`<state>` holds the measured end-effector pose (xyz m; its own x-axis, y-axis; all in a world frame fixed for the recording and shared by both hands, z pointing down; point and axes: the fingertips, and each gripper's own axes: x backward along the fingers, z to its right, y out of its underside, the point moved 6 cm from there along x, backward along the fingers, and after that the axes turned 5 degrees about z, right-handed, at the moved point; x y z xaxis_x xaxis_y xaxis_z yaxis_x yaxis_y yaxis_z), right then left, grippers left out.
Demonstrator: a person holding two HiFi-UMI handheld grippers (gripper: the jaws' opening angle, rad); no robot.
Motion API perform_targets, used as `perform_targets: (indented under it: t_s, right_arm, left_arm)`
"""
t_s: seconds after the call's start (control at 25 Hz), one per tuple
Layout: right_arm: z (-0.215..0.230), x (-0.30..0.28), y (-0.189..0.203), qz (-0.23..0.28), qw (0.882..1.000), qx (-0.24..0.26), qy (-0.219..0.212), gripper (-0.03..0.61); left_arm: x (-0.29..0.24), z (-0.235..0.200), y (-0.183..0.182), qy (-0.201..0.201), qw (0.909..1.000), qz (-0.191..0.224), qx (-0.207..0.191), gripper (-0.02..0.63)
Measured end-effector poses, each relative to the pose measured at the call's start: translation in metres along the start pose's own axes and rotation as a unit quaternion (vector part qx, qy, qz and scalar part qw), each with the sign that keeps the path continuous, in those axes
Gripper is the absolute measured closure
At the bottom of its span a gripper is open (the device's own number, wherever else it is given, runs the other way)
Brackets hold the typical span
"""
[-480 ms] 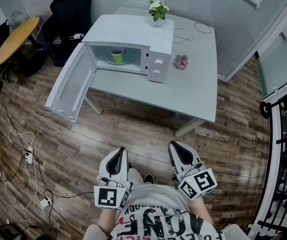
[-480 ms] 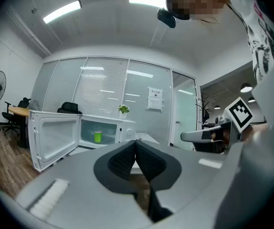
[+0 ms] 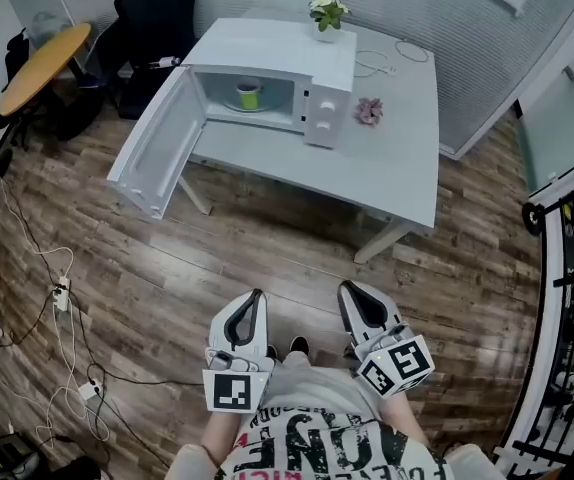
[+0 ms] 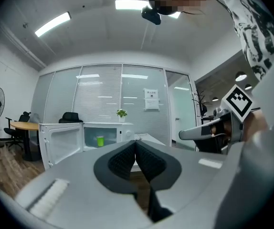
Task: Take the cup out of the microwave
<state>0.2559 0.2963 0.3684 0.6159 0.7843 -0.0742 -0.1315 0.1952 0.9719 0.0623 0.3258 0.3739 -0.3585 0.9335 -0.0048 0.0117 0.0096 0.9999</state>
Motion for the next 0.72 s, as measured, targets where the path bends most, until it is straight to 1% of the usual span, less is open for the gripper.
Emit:
perform_targets:
  t_s: [0.16,0.36,0.56,0.72]
  right_arm:
    - [-0.019,0.005,0.003,-0.002,1.0,0.001,-0.003,0.557]
    - [-0.034,0.01,0.005,0.0,1.0,0.001,-0.001,0.557]
    - [-0.042,0.016,0.007,0.0,1.0,0.003,-0.003,0.557]
    - [-0.043,0.018,0.006,0.009,1.0,0.004,-0.008,0.557]
  left_arm:
    - [0.017,-0.005,-0.001,0.005,0.9999,-0.005,0.008,0.601]
    - [0.029,-0.009,-0.004,0.013,0.9999,-0.004,0.004,0.601]
    - [0.037,-0.008,-0.005,0.017,0.9998,0.002,0.005,0.601]
    - [0.039,-0.005,-0.005,0.017,0.9998,0.005,0.005,0.601]
